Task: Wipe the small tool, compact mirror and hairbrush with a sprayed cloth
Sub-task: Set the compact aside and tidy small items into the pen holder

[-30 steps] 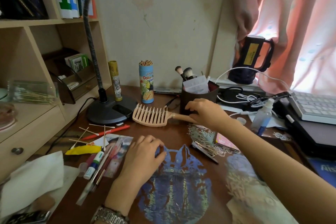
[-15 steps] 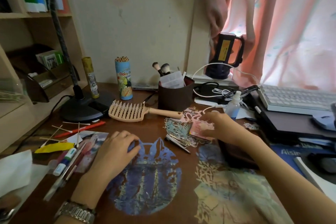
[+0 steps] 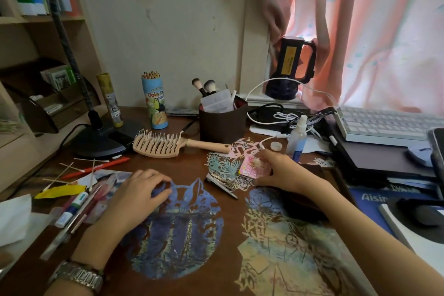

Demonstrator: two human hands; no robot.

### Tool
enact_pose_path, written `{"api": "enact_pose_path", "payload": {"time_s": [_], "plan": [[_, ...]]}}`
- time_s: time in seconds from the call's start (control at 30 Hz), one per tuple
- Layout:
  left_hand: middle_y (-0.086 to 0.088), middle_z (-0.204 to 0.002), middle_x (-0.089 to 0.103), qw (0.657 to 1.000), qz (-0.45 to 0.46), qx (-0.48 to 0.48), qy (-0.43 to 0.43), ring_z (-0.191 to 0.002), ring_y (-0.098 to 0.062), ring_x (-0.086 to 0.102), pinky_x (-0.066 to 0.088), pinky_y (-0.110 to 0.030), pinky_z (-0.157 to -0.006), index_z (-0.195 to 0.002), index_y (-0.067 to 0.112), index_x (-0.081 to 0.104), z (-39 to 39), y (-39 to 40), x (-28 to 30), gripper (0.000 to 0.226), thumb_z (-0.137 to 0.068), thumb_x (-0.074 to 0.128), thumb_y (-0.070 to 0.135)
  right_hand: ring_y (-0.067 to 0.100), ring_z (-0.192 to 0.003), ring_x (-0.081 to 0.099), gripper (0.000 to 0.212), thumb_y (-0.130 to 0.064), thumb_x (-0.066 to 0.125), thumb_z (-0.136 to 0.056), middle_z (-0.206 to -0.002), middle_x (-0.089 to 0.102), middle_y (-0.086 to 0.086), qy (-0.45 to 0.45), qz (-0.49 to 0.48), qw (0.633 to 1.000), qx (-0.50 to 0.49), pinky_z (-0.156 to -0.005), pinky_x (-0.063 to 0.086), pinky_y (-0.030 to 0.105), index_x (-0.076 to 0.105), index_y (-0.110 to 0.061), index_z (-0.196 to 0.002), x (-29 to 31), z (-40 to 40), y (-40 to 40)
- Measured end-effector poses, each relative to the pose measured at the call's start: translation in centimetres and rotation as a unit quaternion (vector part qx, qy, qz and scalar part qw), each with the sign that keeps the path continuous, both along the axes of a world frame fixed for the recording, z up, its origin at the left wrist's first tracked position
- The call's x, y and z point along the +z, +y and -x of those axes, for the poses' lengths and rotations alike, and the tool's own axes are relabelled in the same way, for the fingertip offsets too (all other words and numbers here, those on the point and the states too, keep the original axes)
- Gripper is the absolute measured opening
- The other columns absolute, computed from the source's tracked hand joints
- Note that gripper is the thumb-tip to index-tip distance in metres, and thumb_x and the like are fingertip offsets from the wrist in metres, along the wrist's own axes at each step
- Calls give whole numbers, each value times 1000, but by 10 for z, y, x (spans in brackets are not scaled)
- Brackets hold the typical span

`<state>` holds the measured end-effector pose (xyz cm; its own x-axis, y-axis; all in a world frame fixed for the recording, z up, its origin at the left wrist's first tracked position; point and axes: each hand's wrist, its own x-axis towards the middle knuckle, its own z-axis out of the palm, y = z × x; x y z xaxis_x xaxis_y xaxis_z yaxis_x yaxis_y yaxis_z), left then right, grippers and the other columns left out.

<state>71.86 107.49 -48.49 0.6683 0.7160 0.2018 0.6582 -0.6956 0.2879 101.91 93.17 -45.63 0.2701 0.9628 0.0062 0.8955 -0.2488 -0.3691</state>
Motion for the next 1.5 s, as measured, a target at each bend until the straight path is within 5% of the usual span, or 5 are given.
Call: {"api": "enact_pose_path", "payload": {"time_s": [0.5, 0.63, 0.93, 1.37, 1.5], "plan": [[12, -120, 52, 1000, 16, 2, -2, -112, -8, 43, 37, -24, -91, -119, 32, 57, 0, 1, 3, 31, -90, 55, 41, 16, -82, 55, 52, -42, 79, -58, -88, 57, -5, -1, -103, 994, -34, -74, 49, 35, 47, -22, -94, -4, 7, 4], [14, -109, 55, 993, 54, 13, -99, -104, -5, 49, 42, -25, -88, -111, 30, 61, -4, -4, 6, 25, -88, 59, 40, 15, -86, 51, 53, -47, 74, -55, -89, 55, -8, -1, -155, 988, -15, -74, 47, 35, 45, -24, -93, 7, 22, 0], [5, -97, 71, 869, 380, -29, -315, -88, -4, 68, 53, -21, -79, -106, 26, 64, -21, -42, 26, 19, -88, 60, 31, 10, -89, 45, 47, -46, 69, -58, -96, 52, -6, 35, -209, 976, 52, -72, 36, 18, 43, -29, -93, 10, 85, 0], [-6, -94, 73, 765, 496, -1, -412, -89, -15, 71, 57, -24, -76, -110, 14, 57, -30, -50, 25, 25, -87, 62, 5, 14, -91, 45, 56, -53, 67, -63, -98, 52, -4, 38, -244, 968, 38, -72, 35, 23, 48, -17, -101, -7, 120, 9], [1, -84, 75, 743, 487, 41, -457, -82, -12, 72, 59, -28, -72, -108, 17, 56, -26, -44, 27, 20, -90, 58, 8, 4, -97, 48, 67, -53, 73, -66, -114, 47, -10, 83, -253, 962, 62, -76, 37, 8, 47, -21, -119, -4, 128, 2]]}}
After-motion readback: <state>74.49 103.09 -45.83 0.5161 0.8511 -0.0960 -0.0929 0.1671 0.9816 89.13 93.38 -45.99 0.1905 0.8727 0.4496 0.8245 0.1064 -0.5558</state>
